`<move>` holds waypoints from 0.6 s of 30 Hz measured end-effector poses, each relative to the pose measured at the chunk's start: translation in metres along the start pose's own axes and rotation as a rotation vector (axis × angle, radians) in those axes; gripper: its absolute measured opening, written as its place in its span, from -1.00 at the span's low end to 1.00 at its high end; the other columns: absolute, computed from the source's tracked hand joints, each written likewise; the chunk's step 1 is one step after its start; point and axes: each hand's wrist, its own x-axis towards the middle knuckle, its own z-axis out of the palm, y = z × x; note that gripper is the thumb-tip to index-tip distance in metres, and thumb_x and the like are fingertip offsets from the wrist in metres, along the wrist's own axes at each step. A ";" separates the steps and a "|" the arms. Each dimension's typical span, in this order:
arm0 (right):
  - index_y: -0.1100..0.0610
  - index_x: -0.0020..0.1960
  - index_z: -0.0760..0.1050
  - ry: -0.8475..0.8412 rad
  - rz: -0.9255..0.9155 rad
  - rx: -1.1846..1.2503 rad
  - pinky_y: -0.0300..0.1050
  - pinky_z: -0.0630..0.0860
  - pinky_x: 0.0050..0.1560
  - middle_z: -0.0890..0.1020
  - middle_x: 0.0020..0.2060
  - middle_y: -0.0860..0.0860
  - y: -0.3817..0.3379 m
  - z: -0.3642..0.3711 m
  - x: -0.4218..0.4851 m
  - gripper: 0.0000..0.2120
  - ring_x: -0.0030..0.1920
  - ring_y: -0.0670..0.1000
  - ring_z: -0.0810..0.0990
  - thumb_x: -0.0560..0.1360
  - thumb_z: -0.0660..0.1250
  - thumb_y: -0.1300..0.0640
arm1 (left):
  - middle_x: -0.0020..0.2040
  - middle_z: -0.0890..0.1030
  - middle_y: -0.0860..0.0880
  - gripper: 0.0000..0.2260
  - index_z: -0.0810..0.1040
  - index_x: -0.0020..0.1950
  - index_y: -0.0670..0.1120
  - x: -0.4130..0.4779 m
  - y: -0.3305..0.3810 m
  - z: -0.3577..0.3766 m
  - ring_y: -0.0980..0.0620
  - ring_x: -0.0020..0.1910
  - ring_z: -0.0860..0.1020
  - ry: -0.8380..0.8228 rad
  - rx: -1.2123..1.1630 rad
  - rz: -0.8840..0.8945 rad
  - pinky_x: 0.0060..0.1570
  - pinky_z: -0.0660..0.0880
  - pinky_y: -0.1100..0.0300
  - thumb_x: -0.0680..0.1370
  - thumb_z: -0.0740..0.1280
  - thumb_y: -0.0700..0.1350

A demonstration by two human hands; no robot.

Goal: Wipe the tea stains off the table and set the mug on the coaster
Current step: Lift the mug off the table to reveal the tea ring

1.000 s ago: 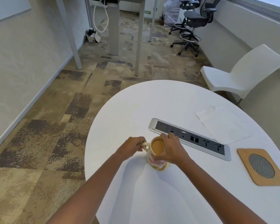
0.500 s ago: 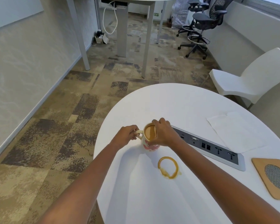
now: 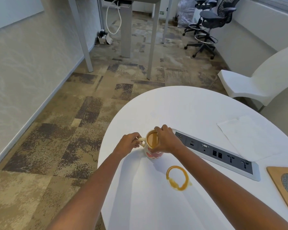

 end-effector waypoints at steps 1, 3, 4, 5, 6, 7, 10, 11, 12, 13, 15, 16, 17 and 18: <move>0.18 0.37 0.21 -0.004 -0.001 -0.002 0.02 0.43 0.17 0.32 0.27 0.18 0.001 0.000 0.001 -0.20 0.27 0.16 0.30 0.27 0.50 -0.05 | -0.18 0.55 -0.17 -0.87 0.48 -0.14 -0.14 0.001 0.000 0.000 -0.07 -0.20 0.52 0.000 0.000 -0.001 -0.16 0.50 0.29 0.54 0.22 -0.33; 0.18 0.37 0.21 -0.009 -0.003 -0.005 0.03 0.43 0.17 0.32 0.28 0.18 0.002 0.000 0.003 -0.19 0.28 0.16 0.31 0.27 0.50 -0.05 | -0.18 0.55 -0.17 -0.88 0.47 -0.14 -0.14 0.002 0.000 0.000 -0.07 -0.20 0.52 -0.008 0.012 0.002 -0.13 0.50 0.24 0.54 0.23 -0.32; 0.18 0.37 0.21 -0.012 -0.003 -0.007 0.04 0.44 0.17 0.32 0.28 0.18 0.002 0.000 0.004 -0.19 0.28 0.16 0.31 0.27 0.50 -0.06 | -0.19 0.56 -0.16 -0.88 0.47 -0.15 -0.14 0.002 0.000 -0.001 -0.07 -0.20 0.52 -0.017 0.023 0.009 -0.11 0.50 0.21 0.54 0.23 -0.31; 0.18 0.37 0.21 -0.016 -0.001 -0.009 0.04 0.44 0.18 0.32 0.28 0.18 0.002 0.000 0.005 -0.19 0.28 0.17 0.31 0.27 0.50 -0.06 | -0.21 0.56 -0.16 -0.89 0.47 -0.15 -0.14 0.002 0.000 -0.002 -0.06 -0.19 0.51 -0.025 0.035 0.014 -0.10 0.51 0.18 0.55 0.23 -0.30; 0.19 0.37 0.21 -0.020 0.002 -0.013 0.05 0.44 0.18 0.32 0.27 0.18 0.002 0.000 0.006 -0.19 0.28 0.17 0.31 0.27 0.50 -0.06 | -0.22 0.56 -0.15 -0.89 0.46 -0.16 -0.14 0.002 0.000 -0.003 -0.06 -0.20 0.51 -0.030 0.046 0.014 -0.08 0.51 0.13 0.55 0.23 -0.30; 0.19 0.37 0.20 -0.024 0.007 -0.016 0.06 0.44 0.19 0.32 0.27 0.18 0.001 0.000 0.007 -0.18 0.28 0.17 0.30 0.27 0.50 -0.05 | -0.23 0.56 -0.13 -0.88 0.46 -0.16 -0.13 0.002 0.000 -0.004 -0.05 -0.21 0.50 -0.030 0.065 0.018 -0.07 0.51 0.09 0.55 0.23 -0.29; 0.17 0.38 0.18 -0.027 0.019 -0.014 0.08 0.45 0.22 0.31 0.28 0.18 0.002 0.003 0.009 -0.17 0.28 0.17 0.31 0.27 0.49 -0.06 | -0.27 0.54 0.00 -0.92 0.47 -0.11 -0.13 0.000 -0.004 -0.001 0.05 -0.30 0.46 0.010 0.203 0.072 -0.13 0.41 0.13 0.56 0.23 -0.25; 0.17 0.40 0.15 -0.026 0.020 -0.006 0.08 0.45 0.23 0.30 0.30 0.18 0.002 0.004 0.009 -0.16 0.30 0.17 0.31 0.28 0.48 -0.07 | -0.22 0.56 0.04 -0.95 0.48 -0.04 -0.15 -0.002 -0.004 0.001 0.07 -0.25 0.50 0.029 0.229 0.097 -0.10 0.39 0.18 0.56 0.23 -0.22; 0.17 0.43 0.11 -0.021 0.020 0.013 0.09 0.43 0.24 0.28 0.32 0.18 0.003 0.006 0.008 -0.13 0.32 0.18 0.30 0.30 0.47 -0.08 | -0.09 0.57 0.06 -0.88 0.48 0.08 -0.15 -0.005 -0.005 0.006 0.06 -0.10 0.54 0.047 0.227 0.117 -0.01 0.40 0.21 0.56 0.23 -0.19; 0.17 0.46 0.04 -0.014 0.021 0.044 0.11 0.41 0.27 0.26 0.35 0.18 0.004 0.008 0.007 -0.09 0.35 0.19 0.28 0.31 0.46 -0.11 | 0.09 0.54 0.08 -0.77 0.44 0.21 -0.12 -0.009 -0.007 0.011 0.08 0.12 0.51 0.062 0.210 0.135 0.16 0.36 0.22 0.56 0.23 -0.14; 0.16 0.50 -0.09 0.008 0.035 0.133 0.12 0.33 0.34 0.19 0.42 0.17 0.009 0.012 0.000 0.00 0.42 0.19 0.20 0.32 0.42 -0.19 | 0.35 0.31 0.11 -0.52 0.27 0.41 -0.11 -0.018 -0.011 0.022 0.14 0.42 0.20 0.142 0.208 0.197 0.42 0.09 0.19 0.53 0.19 0.05; 0.14 0.51 -0.13 0.026 0.051 0.181 0.12 0.28 0.37 0.14 0.46 0.15 0.012 0.015 -0.004 0.01 0.46 0.18 0.15 0.33 0.38 -0.23 | 0.42 0.21 0.10 -0.43 0.19 0.45 -0.12 -0.020 -0.014 0.029 0.15 0.47 0.08 0.209 0.231 0.232 0.46 -0.04 0.18 0.50 0.13 0.12; 0.12 0.51 -0.16 0.048 0.068 0.223 0.10 0.24 0.39 0.10 0.48 0.13 0.017 0.018 -0.010 0.00 0.48 0.16 0.10 0.35 0.35 -0.26 | 0.47 0.14 0.07 -0.39 0.15 0.47 -0.12 -0.023 -0.015 0.035 0.15 0.49 0.00 0.276 0.252 0.257 0.47 -0.11 0.19 0.49 0.07 0.14; 0.10 0.51 -0.17 0.071 0.086 0.259 0.09 0.21 0.41 0.07 0.49 0.11 0.023 0.022 -0.016 -0.03 0.50 0.14 0.06 0.37 0.31 -0.27 | 0.49 0.09 0.03 -0.40 0.13 0.48 -0.11 -0.026 -0.014 0.040 0.14 0.51 -0.03 0.332 0.262 0.275 0.48 -0.16 0.22 0.49 0.05 0.12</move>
